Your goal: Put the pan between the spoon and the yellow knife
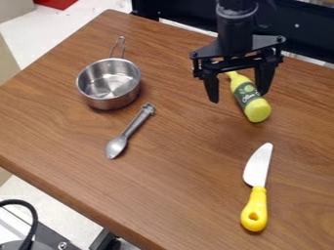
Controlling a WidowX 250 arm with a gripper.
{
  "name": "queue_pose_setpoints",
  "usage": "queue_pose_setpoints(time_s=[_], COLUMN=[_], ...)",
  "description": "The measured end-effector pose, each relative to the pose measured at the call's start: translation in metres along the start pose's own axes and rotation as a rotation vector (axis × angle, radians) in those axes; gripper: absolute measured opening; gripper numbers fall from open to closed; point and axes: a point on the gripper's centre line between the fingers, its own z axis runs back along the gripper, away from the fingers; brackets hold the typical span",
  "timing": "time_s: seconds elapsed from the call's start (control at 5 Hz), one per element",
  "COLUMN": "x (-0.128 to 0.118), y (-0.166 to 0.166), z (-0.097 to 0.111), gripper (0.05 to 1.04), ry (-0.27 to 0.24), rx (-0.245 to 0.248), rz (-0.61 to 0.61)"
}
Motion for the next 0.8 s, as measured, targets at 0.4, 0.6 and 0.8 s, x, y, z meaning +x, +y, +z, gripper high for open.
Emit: queue_pose_setpoints(time_s=[0.4, 0.6, 0.8], x=[-0.002, 0.006, 0.022], y=[0.015, 0.026, 0.044], z=[-0.015, -0.011, 0.005], gripper=[1.001, 1.0, 1.0], ry=[0.019, 0.039, 0.007], rx=[0.05, 0.062, 0.065], rz=[-0.091, -0.172, -0.249])
